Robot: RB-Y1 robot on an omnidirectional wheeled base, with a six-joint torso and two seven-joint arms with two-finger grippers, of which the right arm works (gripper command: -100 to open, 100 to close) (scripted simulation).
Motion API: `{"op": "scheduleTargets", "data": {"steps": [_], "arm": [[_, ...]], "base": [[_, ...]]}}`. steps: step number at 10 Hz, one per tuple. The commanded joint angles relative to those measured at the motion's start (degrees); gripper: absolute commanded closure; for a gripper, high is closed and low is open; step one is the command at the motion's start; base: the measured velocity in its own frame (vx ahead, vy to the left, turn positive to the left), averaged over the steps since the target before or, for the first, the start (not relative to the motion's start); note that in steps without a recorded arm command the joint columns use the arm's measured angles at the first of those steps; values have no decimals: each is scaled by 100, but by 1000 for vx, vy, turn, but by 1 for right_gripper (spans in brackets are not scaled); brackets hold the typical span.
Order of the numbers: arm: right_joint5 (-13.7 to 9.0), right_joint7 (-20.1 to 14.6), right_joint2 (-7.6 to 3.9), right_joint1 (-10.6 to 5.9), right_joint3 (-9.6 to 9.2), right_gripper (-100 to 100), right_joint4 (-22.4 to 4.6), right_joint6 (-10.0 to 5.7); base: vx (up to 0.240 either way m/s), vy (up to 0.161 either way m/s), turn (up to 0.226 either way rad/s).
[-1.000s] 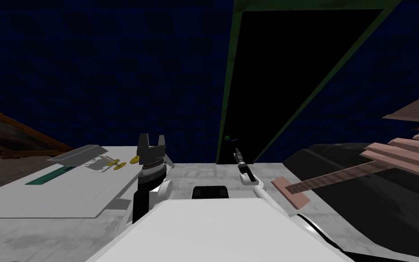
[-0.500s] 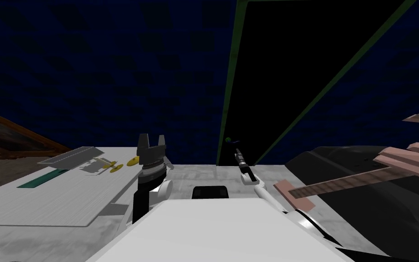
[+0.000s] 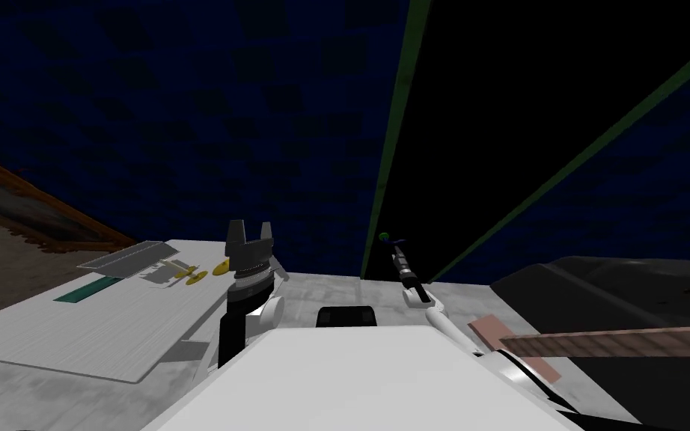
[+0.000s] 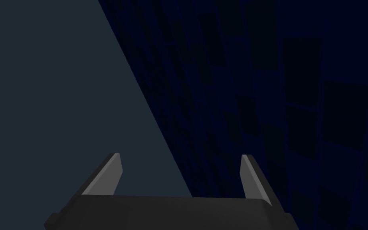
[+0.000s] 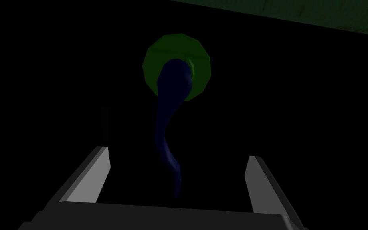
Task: Pull the door open
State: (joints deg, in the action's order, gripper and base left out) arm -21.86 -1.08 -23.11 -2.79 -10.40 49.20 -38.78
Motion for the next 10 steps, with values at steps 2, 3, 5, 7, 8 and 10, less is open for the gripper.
{"op": "scheduleTargets", "data": {"steps": [2, 3, 5, 7, 8, 10], "arm": [[-6, -89, -31, -81, 8, -100, -256, -145], [-40, -182, -129, -32, 72, -100, -351, -234], [-91, -317, -272, 40, 167, -100, -489, -365], [-142, -455, -417, 112, 262, -100, -628, -497], [-127, -422, -370, 87, 236, -100, -629, -498], [-127, -422, -370, 87, 236, 100, -629, -498]], "base": [[88, 17, 25], [65, 9, 142], [160, 29, 181], [167, 12, 191], [74, -2, 7], [-16, 0, -5]]}}
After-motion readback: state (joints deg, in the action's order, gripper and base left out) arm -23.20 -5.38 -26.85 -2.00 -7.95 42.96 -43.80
